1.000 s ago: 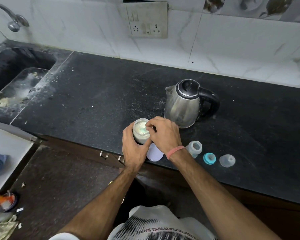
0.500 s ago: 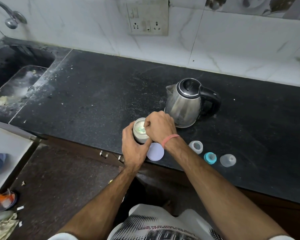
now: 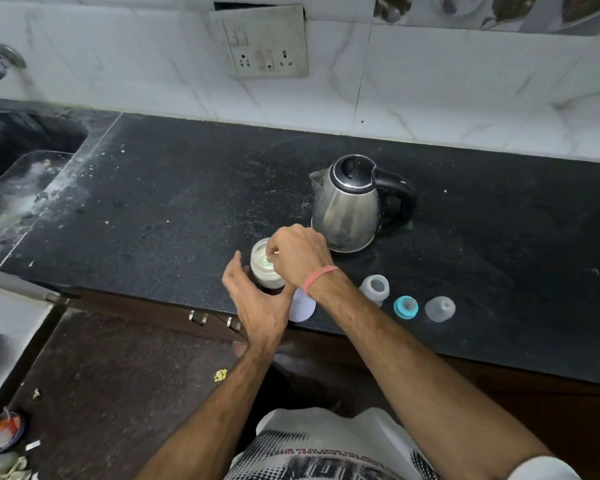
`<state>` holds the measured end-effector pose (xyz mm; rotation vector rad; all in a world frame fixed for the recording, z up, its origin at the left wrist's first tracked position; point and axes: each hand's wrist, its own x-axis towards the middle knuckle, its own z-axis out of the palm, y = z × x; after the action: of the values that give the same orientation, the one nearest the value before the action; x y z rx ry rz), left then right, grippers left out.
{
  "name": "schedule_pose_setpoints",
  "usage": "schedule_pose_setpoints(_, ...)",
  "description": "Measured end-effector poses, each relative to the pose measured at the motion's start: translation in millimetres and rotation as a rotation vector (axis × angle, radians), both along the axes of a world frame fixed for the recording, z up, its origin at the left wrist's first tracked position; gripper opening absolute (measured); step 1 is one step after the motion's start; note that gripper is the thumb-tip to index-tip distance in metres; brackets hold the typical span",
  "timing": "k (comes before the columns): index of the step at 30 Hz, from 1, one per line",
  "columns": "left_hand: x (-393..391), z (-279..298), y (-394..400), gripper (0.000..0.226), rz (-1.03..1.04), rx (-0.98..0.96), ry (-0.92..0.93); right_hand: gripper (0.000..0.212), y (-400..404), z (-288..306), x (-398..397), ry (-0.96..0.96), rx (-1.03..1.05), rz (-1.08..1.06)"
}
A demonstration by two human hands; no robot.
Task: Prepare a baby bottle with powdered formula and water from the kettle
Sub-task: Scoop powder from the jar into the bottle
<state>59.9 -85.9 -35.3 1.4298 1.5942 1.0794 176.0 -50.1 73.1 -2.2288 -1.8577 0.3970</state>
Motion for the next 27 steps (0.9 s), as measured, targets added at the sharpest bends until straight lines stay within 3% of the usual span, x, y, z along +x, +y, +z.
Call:
schedule_pose_setpoints(4, 20, -2, -34, 0.072, 0.117, 0.090, 0.024, 0.021, -24, -8, 13, 0.184, 0.167, -0.073)
schedule_pose_setpoints(8, 33, -3, -55, 0.050, -0.032, 0.115, 0.001, 0.015, -50, -15, 33, 0.240, 0.259, -0.170)
schedule_pose_setpoints(17, 69, -8, -67, 0.062, -0.550, 0.110, 0.122, 0.013, -113, -22, 92, 0.250, 0.361, -0.340)
schedule_pose_setpoints(23, 94, -9, -66, 0.087, -0.711, 0.080, 0.207, 0.012, -143, -35, 121, 0.252, 0.389, -0.470)
schedule_pose_setpoints(27, 106, -11, -64, 0.070, -0.680, 0.074, 0.189, 0.010, -158, -46, 128, 0.314, 0.384, -0.544)
